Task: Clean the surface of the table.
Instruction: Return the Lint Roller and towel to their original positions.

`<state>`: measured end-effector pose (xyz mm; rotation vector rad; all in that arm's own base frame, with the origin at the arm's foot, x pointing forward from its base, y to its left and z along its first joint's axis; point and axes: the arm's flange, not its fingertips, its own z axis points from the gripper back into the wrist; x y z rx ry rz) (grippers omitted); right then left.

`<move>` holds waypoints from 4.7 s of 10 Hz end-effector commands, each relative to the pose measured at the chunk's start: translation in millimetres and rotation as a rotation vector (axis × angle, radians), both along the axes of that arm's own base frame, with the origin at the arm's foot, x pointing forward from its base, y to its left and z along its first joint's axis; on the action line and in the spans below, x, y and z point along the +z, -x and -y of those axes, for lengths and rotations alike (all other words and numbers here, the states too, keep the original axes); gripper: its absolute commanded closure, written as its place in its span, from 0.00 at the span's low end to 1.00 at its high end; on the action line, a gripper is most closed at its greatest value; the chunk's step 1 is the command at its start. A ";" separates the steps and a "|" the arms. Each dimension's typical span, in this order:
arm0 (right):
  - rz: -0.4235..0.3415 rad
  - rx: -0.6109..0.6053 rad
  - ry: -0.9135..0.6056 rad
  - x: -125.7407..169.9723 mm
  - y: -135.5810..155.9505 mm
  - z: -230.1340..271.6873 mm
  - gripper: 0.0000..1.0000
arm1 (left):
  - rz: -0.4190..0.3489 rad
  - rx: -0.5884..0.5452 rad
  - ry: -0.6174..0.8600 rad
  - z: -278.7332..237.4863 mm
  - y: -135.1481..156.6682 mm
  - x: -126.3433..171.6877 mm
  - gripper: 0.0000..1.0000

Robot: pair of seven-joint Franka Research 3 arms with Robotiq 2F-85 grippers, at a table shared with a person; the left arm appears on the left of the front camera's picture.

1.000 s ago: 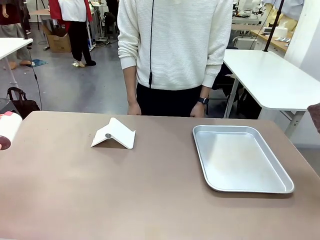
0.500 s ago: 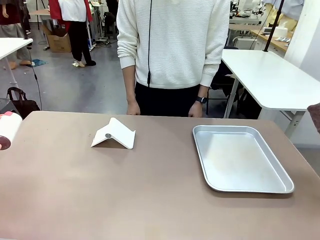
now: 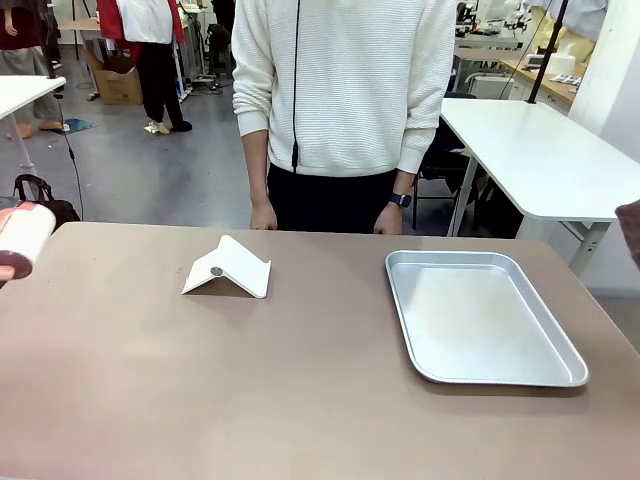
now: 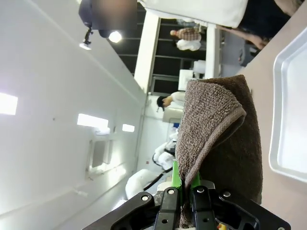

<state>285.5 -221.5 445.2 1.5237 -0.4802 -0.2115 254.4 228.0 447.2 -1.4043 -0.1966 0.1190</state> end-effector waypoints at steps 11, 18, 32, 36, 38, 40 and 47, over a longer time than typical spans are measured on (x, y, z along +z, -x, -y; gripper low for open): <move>0.052 0.168 0.472 -36.7 -148.6 -369.5 0.93 | -0.033 -0.403 -0.702 279.2 -187.7 89.8 0.78; -0.036 0.179 0.434 -64.0 -155.0 -377.5 0.93 | 0.047 -0.294 -0.737 303.1 -215.4 75.9 0.78; -0.285 0.117 0.656 -132.4 -195.1 -438.1 0.93 | -0.078 -0.267 -0.808 363.0 -283.4 -0.8 0.78; -0.292 0.116 0.649 -133.7 -199.1 -436.2 0.93 | -0.093 -0.177 -0.819 364.9 -297.6 -8.5 0.78; -0.297 0.110 0.637 -136.3 -201.0 -433.6 0.93 | -0.107 -0.118 -0.769 361.6 -299.9 -13.5 0.78; -0.302 0.108 0.629 -137.3 -201.7 -431.3 0.93 | -0.132 -0.126 -0.772 359.4 -301.2 -16.6 0.78; -0.318 0.106 0.613 -141.8 -205.0 -429.5 0.93 | -0.190 -0.161 -0.779 356.4 -303.4 -25.5 0.78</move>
